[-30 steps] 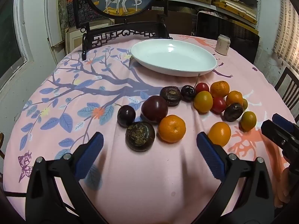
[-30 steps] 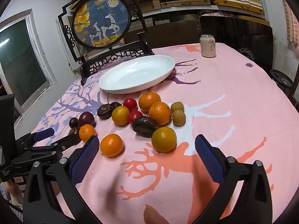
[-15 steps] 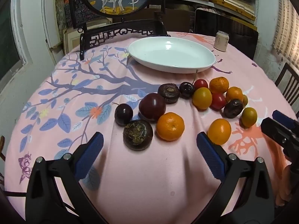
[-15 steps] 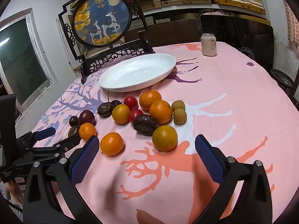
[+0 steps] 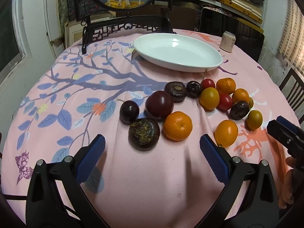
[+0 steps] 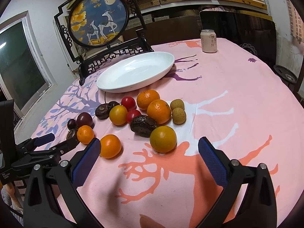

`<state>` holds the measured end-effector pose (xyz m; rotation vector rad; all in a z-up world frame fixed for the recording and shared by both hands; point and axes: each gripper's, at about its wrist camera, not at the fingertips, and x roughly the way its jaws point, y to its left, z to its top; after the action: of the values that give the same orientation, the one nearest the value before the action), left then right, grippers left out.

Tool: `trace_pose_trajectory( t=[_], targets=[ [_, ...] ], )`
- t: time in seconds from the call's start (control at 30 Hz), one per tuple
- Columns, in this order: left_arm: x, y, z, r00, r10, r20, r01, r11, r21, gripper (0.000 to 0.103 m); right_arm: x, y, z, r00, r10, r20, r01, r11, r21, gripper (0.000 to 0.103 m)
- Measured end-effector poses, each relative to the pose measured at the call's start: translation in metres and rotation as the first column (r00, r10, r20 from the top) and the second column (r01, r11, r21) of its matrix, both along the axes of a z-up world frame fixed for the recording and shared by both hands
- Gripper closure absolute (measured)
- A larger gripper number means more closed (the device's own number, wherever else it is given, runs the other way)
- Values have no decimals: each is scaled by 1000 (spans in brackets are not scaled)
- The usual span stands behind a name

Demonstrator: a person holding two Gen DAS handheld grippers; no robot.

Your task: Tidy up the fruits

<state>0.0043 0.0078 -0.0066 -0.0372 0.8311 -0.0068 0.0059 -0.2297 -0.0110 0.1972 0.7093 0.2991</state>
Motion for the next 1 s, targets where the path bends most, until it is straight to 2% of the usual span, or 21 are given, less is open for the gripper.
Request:
trace_pose_trajectory(
  t=[0.33,0.43,0.57,0.67,1.0],
  targets=[
    [0,10,-7,999,-21,-43,19,999,-28,2,0,-2,0,1000,-1,-1,1,1000,8,1],
    [2,15,-8,999,3,-48,-4,1000,-16,2,0,-1,0,1000,3,-1,-3,1000,9,1],
    [6,27,-11,997,39,-61,-42,998,-44,2,0,-1,-1,1000,8,-8,-8,1000,8,1],
    [10,29,-13,996,54,-65,-56,998,-26,2,0,0,-1,1000,10,-8,-10,1000,5,1],
    [22,20,-25,991,15,-134,-14,1000,13,2,2,0,-3,1000,11,-20,-11,1000,5,1]
  ],
)
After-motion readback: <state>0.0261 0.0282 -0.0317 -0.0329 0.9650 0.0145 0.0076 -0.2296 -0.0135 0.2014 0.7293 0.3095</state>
